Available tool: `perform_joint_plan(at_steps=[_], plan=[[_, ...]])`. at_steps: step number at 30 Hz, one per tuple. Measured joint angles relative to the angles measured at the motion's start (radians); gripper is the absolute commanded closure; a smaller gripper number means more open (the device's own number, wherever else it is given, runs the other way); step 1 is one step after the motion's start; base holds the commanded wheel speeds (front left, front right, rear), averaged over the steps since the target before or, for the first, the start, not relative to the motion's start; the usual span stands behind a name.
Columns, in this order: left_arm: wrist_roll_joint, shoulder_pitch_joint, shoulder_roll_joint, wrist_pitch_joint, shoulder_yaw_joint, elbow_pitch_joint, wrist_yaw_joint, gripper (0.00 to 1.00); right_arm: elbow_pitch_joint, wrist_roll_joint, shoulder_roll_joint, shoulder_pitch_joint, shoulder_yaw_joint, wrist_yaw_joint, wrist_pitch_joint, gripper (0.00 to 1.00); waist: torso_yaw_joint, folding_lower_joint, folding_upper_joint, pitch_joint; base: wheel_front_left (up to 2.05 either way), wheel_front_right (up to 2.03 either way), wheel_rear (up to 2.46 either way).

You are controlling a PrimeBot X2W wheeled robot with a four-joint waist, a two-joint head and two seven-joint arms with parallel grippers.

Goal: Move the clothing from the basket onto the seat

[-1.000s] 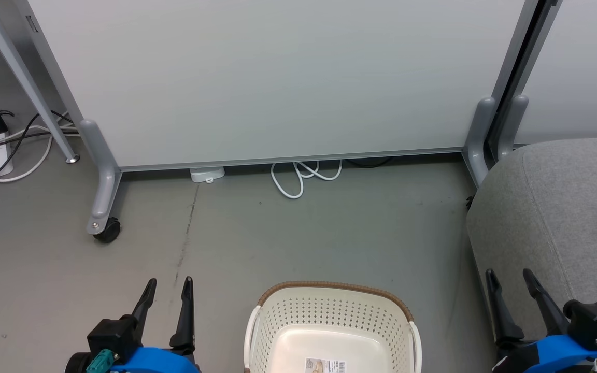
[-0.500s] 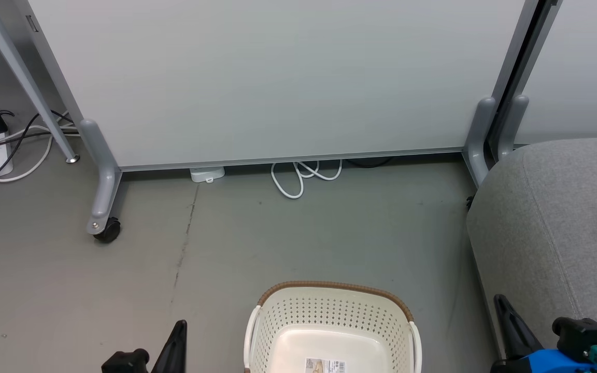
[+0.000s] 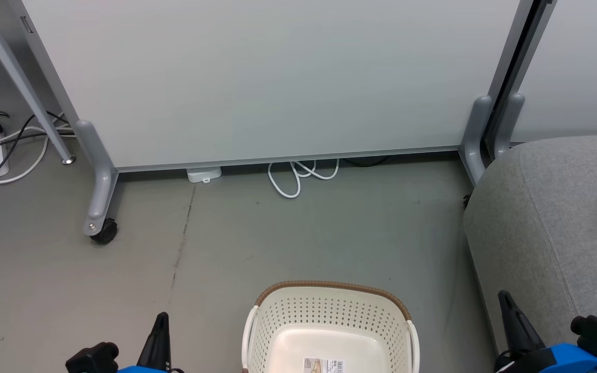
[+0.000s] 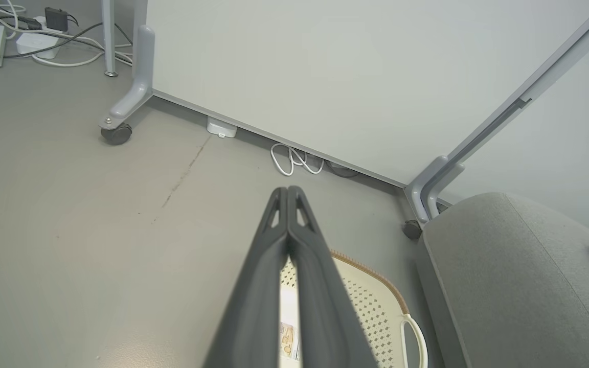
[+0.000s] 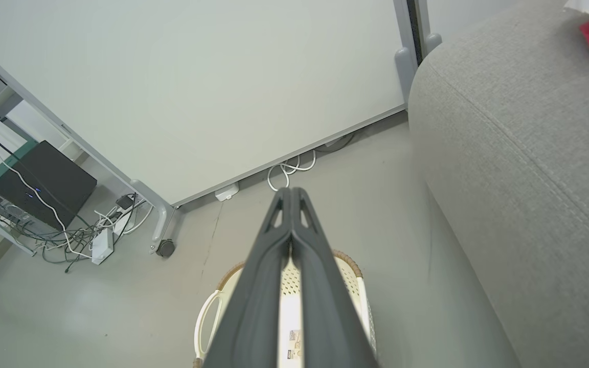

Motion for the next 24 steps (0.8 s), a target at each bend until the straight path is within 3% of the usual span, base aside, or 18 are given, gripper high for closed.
perform_joint_plan(at_steps=[24], plan=[[-0.331, -0.038, -0.012, 0.093, 0.077, -0.063, 0.000, 1.00, 0.005, 0.355, -0.001, -0.042, -0.008, 0.000, 0.043, 1.00, -0.019, 0.0000, 0.0000, 0.002, 0.00, 0.00, 0.00]])
